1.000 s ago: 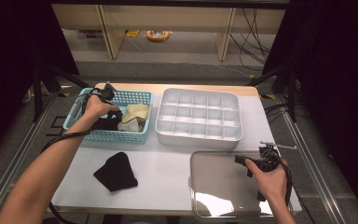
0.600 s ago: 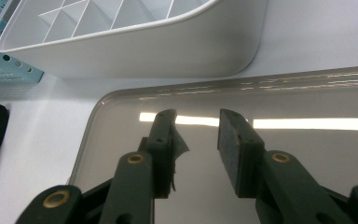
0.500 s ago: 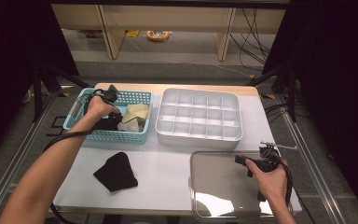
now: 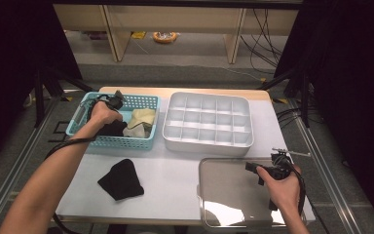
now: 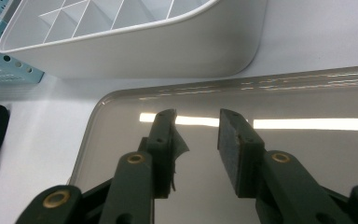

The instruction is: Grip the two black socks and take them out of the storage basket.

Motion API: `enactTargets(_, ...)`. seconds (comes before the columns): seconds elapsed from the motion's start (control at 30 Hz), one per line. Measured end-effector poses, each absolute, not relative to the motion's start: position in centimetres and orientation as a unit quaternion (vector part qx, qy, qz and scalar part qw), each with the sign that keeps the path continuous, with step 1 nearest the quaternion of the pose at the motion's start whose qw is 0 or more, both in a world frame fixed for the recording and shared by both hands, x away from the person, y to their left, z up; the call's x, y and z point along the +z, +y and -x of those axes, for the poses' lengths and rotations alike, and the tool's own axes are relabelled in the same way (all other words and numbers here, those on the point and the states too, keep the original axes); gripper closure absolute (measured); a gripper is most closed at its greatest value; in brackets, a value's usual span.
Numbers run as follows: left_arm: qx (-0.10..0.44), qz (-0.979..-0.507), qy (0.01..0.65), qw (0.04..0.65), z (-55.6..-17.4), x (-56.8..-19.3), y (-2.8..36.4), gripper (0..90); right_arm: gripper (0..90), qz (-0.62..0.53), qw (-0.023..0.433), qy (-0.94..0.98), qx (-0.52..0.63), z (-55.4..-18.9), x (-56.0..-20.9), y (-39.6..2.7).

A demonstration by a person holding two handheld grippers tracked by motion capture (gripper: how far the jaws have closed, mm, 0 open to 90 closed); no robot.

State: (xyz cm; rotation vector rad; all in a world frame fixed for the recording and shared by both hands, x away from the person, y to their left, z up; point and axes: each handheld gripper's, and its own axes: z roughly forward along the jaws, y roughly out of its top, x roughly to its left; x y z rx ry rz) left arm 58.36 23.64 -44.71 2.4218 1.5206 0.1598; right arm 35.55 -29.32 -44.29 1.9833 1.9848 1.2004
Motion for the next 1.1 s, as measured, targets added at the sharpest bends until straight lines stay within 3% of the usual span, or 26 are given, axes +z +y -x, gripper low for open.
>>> enactTargets(0.47,0.075,-0.823,0.534,0.178,-56.7,-42.4,25.2,88.1,67.0,-0.646,0.05,0.651,0.394,-35.5,-44.3,-29.3)
enactTargets(0.5,0.076,-0.822,0.535,0.182,-56.5,-42.3,25.4,88.1,67.0,-0.665,0.026,0.635,0.392,-35.4,-44.1,-28.9)
enactTargets(0.67,0.081,-0.817,0.536,0.198,-55.6,-41.8,25.9,88.1,66.9,-0.635,0.061,0.657,0.401,-35.7,-44.7,-29.4)
enactTargets(0.93,0.088,-0.812,0.53,0.229,-53.7,-40.8,26.9,88.1,66.9,-0.662,0.025,0.638,0.392,-35.4,-44.2,-28.9)
enactTargets(1.1,0.096,-0.808,0.525,0.248,-52.8,-40.2,27.8,88.1,66.9,-0.65,0.041,0.649,0.393,-35.5,-44.4,-29.3)
